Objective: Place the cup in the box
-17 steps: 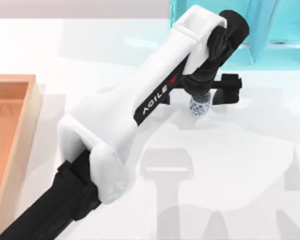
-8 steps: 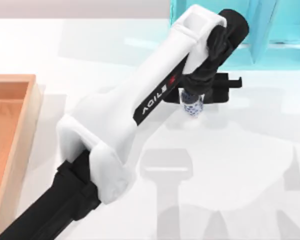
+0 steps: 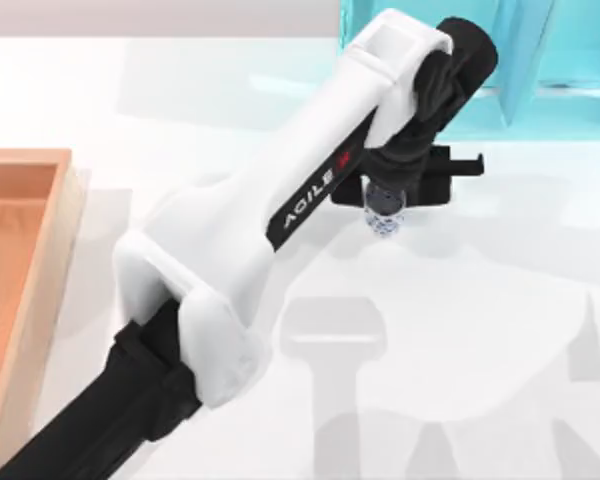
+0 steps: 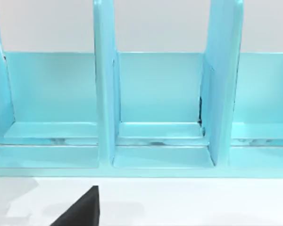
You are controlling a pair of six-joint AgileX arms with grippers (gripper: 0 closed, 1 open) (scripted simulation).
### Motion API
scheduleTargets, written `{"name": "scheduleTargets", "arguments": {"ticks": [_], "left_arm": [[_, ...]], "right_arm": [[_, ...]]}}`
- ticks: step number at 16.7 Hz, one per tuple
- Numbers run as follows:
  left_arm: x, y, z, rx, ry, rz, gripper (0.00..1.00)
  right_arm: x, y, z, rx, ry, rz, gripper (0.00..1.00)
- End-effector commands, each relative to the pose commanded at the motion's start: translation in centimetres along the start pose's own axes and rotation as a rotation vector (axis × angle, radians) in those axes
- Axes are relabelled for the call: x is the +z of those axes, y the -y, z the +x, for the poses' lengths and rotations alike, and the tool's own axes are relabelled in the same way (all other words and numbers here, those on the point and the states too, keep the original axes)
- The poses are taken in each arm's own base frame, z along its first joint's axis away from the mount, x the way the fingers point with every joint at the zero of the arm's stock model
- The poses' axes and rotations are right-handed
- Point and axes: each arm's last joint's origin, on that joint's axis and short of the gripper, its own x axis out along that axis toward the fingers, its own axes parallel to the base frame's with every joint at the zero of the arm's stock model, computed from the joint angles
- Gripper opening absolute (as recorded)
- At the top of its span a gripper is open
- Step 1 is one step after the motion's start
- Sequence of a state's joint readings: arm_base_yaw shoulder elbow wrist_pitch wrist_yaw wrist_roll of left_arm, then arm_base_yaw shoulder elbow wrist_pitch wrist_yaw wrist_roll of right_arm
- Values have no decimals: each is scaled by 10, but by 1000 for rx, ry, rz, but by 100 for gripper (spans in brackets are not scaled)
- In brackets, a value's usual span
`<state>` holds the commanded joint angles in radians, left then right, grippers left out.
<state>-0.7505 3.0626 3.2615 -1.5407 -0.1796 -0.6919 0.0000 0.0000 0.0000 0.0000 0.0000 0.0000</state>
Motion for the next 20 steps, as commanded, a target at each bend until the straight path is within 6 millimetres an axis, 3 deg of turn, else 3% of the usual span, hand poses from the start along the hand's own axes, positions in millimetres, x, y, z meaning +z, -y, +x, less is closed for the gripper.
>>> {"name": "scheduleTargets", "arguments": {"ticks": [7, 10, 13, 16, 18, 20], "left_arm": [[-1, 1, 0, -1, 0, 5, 0], [20, -23, -4, 14, -11, 3, 0], [58, -79, -13, 43, -36, -5, 0], [91, -162, -31, 78, -81, -14, 0], [100, -223, -48, 97, -114, -17, 0], [95, -282, -68, 110, -149, -17, 0]], "right_arm": [[0, 0, 0, 0, 0, 0, 100], [0, 0, 0, 0, 0, 0, 100], [0, 0, 0, 0, 0, 0, 100], [0, 0, 0, 0, 0, 0, 100], [0, 0, 0, 0, 0, 0, 100], [0, 0, 0, 0, 0, 0, 100]]}}
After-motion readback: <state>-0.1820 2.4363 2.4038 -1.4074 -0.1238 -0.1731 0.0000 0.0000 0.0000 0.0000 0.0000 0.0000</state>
